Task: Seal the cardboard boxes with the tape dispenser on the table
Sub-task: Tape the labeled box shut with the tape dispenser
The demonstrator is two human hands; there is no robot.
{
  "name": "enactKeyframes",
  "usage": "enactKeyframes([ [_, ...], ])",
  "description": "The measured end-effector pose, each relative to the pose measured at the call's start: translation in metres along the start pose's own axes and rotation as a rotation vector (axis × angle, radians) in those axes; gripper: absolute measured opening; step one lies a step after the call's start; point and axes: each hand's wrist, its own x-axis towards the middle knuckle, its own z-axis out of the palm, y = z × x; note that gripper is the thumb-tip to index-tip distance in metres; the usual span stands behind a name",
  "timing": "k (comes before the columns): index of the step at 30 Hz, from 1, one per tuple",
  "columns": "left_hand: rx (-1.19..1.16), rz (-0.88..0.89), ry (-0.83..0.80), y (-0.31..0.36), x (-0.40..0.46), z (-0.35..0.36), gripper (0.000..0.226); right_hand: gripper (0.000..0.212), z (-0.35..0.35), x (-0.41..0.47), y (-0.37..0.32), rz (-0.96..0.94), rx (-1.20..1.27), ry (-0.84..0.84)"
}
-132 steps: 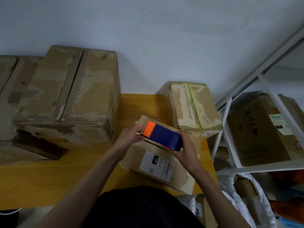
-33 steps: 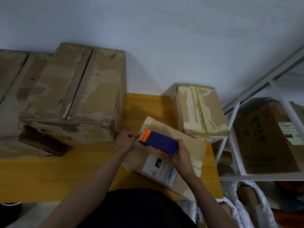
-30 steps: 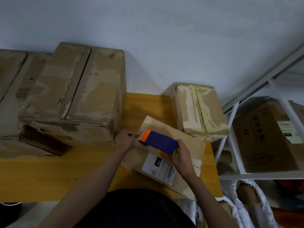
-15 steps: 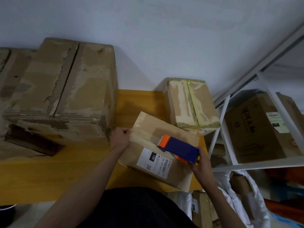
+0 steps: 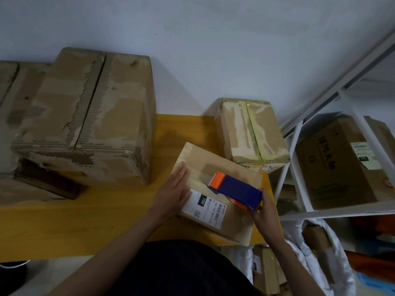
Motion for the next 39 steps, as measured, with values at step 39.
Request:
enactKeyframes([
  [39,0.369,0.012,-0.19,-0.02,0.046,-0.026,0.083,0.043,0.042,0.012,-0.012,-0.043,-0.099,-0.054],
])
